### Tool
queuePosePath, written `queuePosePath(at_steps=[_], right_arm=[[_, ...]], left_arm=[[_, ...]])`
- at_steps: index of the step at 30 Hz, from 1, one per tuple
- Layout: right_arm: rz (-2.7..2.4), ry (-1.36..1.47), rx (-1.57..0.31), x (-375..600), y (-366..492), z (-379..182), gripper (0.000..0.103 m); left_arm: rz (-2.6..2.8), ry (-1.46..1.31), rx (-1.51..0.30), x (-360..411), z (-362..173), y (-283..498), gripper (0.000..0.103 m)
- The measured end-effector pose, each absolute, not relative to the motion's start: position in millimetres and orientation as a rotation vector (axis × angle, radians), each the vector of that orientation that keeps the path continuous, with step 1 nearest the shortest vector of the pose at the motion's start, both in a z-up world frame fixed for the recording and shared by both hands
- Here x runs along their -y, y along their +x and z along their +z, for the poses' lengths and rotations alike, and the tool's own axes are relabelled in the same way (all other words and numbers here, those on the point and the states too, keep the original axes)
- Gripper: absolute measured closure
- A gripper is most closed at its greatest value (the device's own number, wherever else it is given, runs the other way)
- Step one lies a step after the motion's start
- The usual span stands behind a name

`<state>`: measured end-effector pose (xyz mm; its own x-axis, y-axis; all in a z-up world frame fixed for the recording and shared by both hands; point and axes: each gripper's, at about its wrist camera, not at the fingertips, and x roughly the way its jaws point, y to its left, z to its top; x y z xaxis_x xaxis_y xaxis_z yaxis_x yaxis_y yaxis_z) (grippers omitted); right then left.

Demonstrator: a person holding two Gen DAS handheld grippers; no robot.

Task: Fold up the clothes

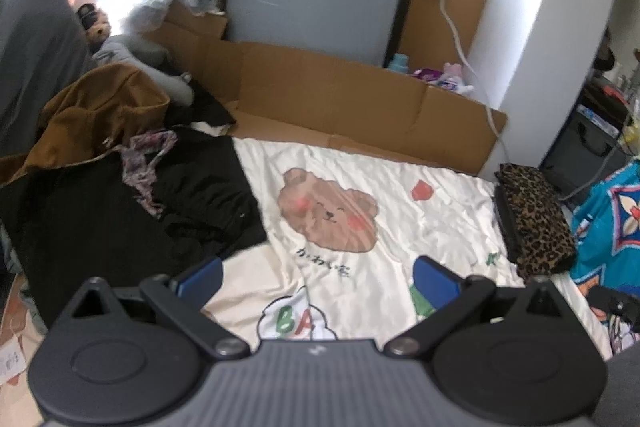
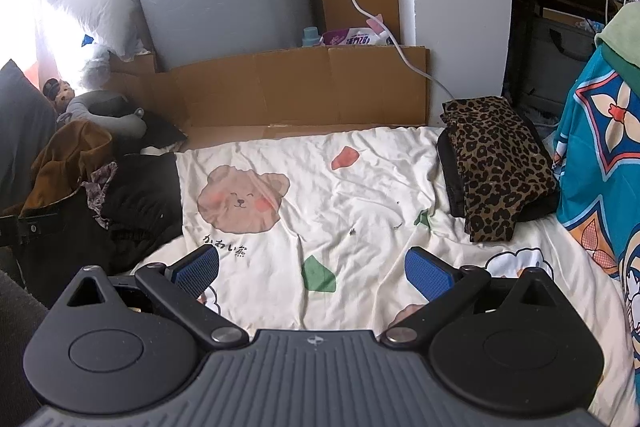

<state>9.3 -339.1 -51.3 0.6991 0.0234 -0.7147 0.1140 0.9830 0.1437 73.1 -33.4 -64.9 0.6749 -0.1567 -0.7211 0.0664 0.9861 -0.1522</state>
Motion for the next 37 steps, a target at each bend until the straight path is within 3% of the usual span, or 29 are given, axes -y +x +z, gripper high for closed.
queuePosePath(at_steps=[37], right_arm=[[0.043,0.153,-0.818,333.4,45.2,-48.9,0.001]], left_arm=[[-0.037,-0.087,-0.86,20.1,-70.3,80.1,0.001]])
